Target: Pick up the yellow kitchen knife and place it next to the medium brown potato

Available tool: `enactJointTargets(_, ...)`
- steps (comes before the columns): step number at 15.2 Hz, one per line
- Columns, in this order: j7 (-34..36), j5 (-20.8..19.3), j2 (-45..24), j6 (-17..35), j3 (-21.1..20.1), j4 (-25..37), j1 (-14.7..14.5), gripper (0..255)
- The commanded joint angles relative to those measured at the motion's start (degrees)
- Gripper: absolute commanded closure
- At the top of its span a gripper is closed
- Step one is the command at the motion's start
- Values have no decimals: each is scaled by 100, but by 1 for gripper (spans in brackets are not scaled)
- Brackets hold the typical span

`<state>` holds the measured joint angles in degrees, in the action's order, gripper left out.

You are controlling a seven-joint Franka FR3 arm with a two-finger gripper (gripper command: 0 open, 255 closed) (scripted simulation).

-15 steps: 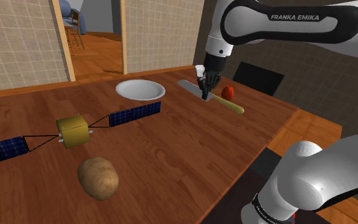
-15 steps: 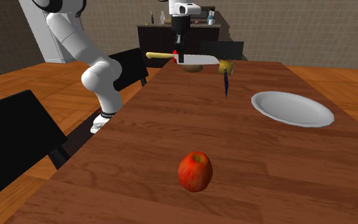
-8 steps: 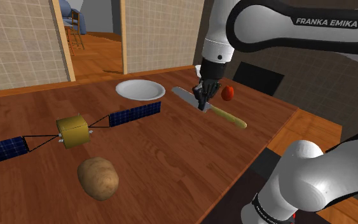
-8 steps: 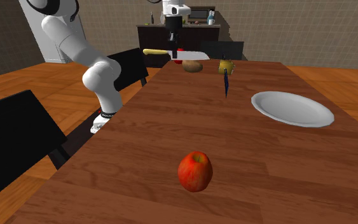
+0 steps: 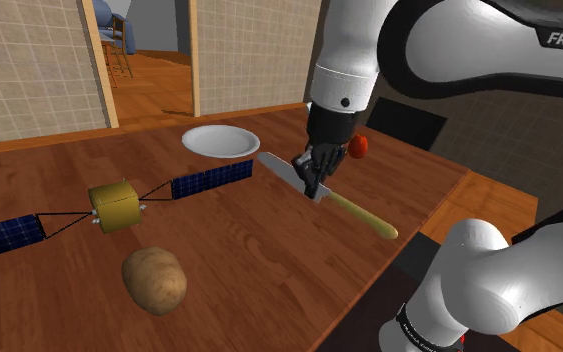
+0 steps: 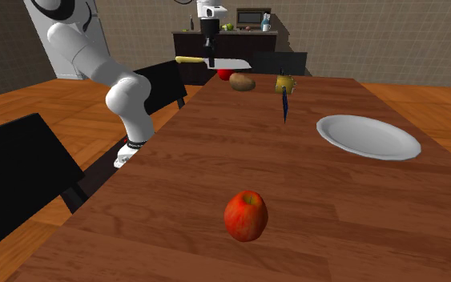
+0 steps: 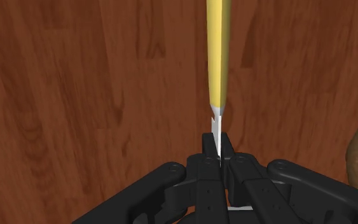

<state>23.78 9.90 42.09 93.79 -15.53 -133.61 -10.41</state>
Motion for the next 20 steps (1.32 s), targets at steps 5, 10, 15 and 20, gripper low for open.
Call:
enactJointTargets(5, 846, 470, -1, -20, -747, 135, -273, 255)
enactJointTargets(10, 1169, 680, -33, 189, -1099, 21, -377, 255)
enactJointTargets(15, 1148, 762, 3, 551, -1188, -375, -414, 255)
enactJointTargets(20, 1130, 849, 4, 924, -1290, -748, -449, 255)
